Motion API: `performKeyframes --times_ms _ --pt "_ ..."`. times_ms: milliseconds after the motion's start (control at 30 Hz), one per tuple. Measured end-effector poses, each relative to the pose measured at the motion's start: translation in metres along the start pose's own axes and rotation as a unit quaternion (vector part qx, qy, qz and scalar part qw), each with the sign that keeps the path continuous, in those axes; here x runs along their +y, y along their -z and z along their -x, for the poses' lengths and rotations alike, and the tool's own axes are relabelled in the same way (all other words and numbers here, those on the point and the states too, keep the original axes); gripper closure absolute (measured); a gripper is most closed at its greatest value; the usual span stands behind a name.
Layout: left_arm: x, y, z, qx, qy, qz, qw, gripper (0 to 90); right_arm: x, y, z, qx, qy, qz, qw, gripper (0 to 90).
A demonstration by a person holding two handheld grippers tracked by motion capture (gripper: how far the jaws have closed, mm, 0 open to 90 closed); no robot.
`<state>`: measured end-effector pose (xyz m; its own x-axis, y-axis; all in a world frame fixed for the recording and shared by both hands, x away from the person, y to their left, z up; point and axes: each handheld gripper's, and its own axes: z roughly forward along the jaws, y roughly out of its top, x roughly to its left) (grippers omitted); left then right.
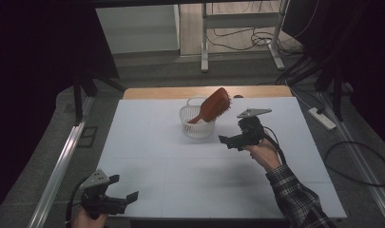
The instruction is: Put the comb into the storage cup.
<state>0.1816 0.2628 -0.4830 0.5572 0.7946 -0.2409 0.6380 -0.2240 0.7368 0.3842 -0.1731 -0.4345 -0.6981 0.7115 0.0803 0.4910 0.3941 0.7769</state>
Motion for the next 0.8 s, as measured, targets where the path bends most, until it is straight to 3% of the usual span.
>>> performKeyframes --times_ms 800 --pt "0.0 0.0 0.0 0.0 0.0 0.0 1.0 0.5 -0.01 0.017 -0.004 0.008 -0.003 -0.003 1.0 0.0"
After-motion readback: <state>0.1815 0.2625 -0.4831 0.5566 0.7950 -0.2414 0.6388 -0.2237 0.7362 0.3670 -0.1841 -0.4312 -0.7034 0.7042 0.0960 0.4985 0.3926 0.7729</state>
